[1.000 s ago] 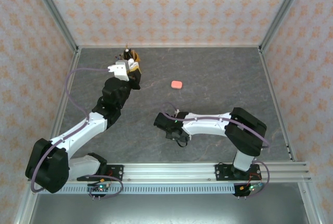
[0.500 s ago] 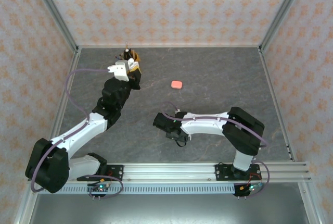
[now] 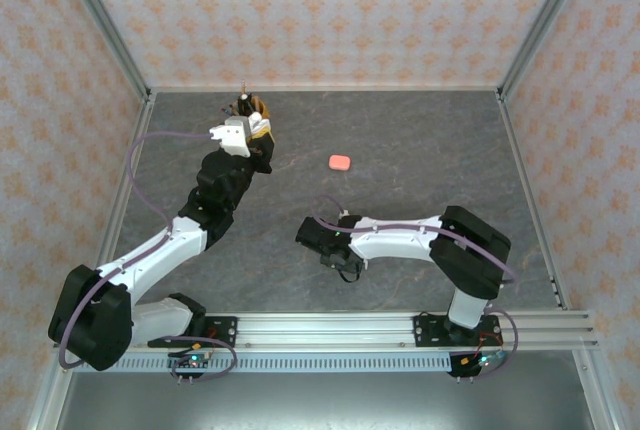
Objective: Insert the wireless bluetooth earbuds into the charging case
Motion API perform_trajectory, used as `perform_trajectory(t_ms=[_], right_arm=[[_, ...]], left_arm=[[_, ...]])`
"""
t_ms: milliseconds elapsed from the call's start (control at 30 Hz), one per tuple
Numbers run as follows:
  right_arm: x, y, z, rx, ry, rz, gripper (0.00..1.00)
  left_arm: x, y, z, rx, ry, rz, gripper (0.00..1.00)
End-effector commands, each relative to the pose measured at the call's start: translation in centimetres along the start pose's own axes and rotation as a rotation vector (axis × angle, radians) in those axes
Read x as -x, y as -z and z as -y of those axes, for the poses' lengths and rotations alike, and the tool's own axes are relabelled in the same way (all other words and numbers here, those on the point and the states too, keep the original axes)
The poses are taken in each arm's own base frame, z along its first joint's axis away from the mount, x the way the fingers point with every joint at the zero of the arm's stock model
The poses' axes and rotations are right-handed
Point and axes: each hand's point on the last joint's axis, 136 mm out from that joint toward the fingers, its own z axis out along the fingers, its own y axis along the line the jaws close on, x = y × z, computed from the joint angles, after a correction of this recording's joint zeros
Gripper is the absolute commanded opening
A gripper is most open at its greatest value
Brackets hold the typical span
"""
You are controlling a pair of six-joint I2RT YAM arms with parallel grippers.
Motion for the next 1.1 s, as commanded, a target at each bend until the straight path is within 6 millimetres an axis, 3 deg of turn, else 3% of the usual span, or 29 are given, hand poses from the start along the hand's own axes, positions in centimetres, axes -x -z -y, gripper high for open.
perform_trajectory(t_ms=[0,700,1067], right_arm=[[-0.5,0.1,1.0,-0.014,-0.016,-0.006,0.44],[-1.4,-0.5,1.1,-0.011,-0.003,-0.042,0.40],[-1.6,-0.4,0.6,0.000,0.006,-0.042,0.30]], left_arm=[[1.8,0.4,1.0,-0.035,-0.003,0.063,0.00],[2.0,0.3,1.4,-0.044,-0.004,0.064,0.00],[2.0,0.2,1.5,-0.042,-0.006,0.063,0.00]])
